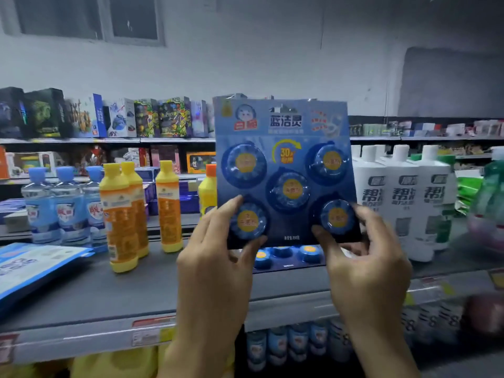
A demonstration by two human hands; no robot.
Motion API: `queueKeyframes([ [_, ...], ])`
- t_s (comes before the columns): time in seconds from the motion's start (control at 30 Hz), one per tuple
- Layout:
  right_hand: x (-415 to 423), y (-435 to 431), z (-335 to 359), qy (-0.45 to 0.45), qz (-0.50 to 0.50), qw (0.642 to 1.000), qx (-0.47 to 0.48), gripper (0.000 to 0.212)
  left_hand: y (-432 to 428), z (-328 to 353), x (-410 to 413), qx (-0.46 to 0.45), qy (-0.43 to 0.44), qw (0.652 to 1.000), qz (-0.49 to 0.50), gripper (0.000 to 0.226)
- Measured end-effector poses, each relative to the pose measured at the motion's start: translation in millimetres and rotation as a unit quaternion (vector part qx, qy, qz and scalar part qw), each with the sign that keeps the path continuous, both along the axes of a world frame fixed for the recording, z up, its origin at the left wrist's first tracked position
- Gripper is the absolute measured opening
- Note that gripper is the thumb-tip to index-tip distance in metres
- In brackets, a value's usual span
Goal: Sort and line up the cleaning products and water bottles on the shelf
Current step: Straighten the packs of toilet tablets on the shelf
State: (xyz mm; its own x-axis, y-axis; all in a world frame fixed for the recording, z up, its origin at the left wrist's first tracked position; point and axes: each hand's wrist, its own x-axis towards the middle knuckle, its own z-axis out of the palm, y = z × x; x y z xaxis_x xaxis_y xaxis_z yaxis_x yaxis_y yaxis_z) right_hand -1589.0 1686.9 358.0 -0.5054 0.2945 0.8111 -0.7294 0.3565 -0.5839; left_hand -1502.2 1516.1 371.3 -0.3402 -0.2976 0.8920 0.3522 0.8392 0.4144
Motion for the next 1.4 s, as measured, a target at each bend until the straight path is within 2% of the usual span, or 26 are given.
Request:
queueKeyframes([
  [0.13, -38, 24, -12, -0.001, -0.05, 0.996, 0.077, 0.05, 26, -14, -38, -0.008, -0.041, 0.999, 0.03, 0.063],
  [0.37, -85, 29, -28, -0.058, -0.007, 0.987, 0.15, 0.041, 37, -41, -82, 0.041, -0.184, 0.978, 0.092, 0.055],
  [0.5, -100, 15, -37, -0.137, 0.007, 0.972, 0.189, 0.035, 34, -51, -99, 0.05, -0.285, 0.949, 0.126, 0.052],
  [0.63, -114, 8, -45, -0.214, -0.002, 0.94, 0.267, 0.031, 24, -61, -114, 0.062, -0.332, 0.932, 0.135, 0.053],
  [0.73, -116, 4, -48, -0.269, -0.038, 0.904, 0.33, 0.043, 17, -64, -123, 0.074, -0.354, 0.922, 0.141, 0.049],
  [0.83, -117, 2, -45, -0.299, -0.041, 0.89, 0.342, 0.048, 16, -66, -128, 0.081, -0.374, 0.912, 0.148, 0.049],
  [1.0, -111, 5, -41, -0.298, -0.016, 0.889, 0.346, 0.051, 14, -72, -123, 0.074, -0.375, 0.915, 0.132, 0.087],
  [1.2, -102, 8, -35, -0.302, 0.002, 0.885, 0.353, 0.06, 9, -74, -127, 0.065, -0.344, 0.93, 0.111, 0.067],
  [1.4, -103, 8, -33, -0.317, 0.007, 0.872, 0.372, 0.061, 14, -71, -128, 0.07, -0.339, 0.928, 0.136, 0.065],
])
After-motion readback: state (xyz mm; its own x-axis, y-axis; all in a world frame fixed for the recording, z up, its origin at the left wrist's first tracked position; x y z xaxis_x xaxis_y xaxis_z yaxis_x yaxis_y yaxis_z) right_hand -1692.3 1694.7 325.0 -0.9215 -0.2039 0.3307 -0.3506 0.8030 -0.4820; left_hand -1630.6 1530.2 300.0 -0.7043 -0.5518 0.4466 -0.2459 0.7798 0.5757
